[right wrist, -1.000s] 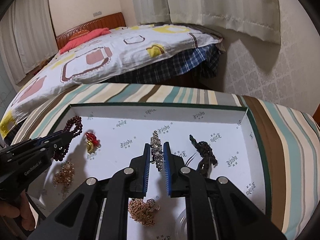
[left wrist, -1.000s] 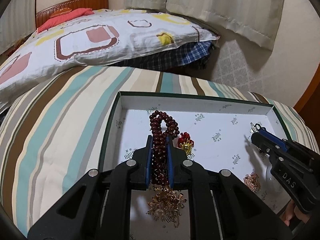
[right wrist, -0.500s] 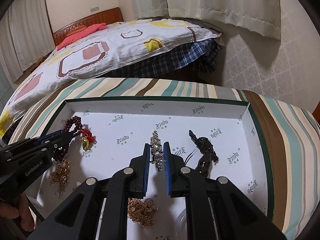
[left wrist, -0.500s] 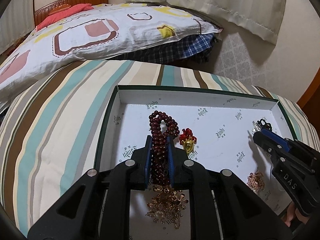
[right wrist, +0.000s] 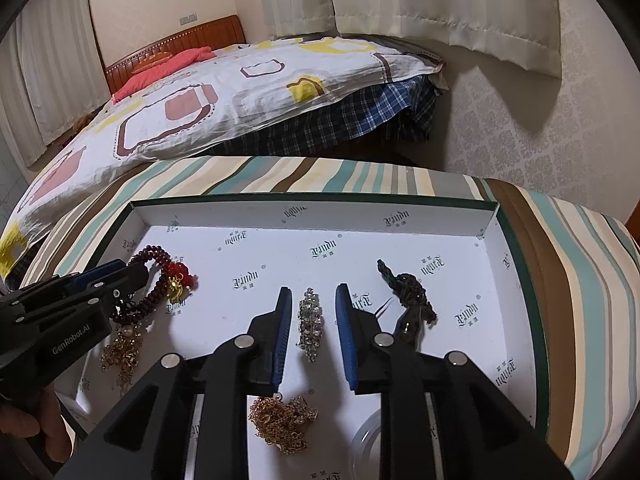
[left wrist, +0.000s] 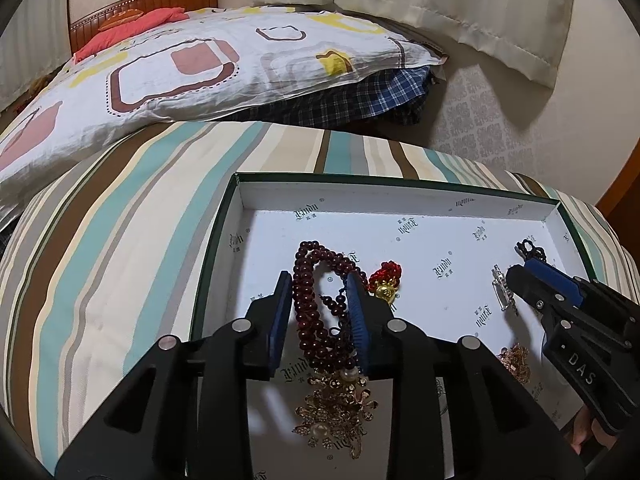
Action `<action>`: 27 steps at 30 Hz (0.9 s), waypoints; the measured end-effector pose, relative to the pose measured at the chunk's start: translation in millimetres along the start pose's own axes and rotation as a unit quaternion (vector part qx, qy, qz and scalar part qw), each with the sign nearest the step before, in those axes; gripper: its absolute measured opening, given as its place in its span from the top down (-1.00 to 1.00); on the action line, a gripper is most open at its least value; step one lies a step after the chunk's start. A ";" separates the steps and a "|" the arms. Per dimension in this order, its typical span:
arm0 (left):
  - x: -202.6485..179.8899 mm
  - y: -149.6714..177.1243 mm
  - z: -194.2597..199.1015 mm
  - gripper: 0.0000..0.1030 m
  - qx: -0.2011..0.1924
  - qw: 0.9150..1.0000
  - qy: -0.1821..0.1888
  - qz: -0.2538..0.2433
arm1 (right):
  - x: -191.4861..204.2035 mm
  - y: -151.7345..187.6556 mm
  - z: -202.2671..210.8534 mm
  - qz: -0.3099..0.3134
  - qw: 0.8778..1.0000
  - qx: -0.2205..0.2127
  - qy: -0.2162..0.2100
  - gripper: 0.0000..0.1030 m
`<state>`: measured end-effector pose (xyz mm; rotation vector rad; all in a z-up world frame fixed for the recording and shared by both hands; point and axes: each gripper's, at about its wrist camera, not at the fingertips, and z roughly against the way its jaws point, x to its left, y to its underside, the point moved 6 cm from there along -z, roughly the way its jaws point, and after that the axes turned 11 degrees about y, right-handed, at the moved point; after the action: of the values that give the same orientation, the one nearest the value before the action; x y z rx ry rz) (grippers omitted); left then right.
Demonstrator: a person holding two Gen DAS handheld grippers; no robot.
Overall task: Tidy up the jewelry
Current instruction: 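Open the right tool to release the brooch while the left tool releases the bracelet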
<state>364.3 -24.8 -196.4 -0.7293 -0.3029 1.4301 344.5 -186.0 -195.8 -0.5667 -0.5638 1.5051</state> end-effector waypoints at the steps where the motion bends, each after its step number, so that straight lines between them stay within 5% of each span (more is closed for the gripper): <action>1: -0.1 -0.1 0.1 0.39 -0.001 1.000 0.000 0.000 | -0.1 0.0 0.5 0.000 1.000 0.000 0.000 0.49; 3: -0.4 -0.5 1.8 0.17 -0.005 1.000 0.000 0.001 | -0.3 0.0 1.5 -0.002 1.000 -0.002 0.000 0.43; 11: -3.1 -1.6 6.7 -0.18 -0.015 1.000 0.000 -0.006 | -2.2 0.1 6.2 -0.005 1.000 -0.012 0.005 0.05; 27: -7.0 0.0 20.0 -0.54 -0.031 0.999 0.005 -0.010 | -6.5 -2.1 20.5 -0.013 0.999 -0.033 0.009 -0.22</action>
<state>351.2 -26.1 -179.8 -0.7824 -0.3474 1.4034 332.6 -192.5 -179.0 -0.6218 -0.6072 1.4594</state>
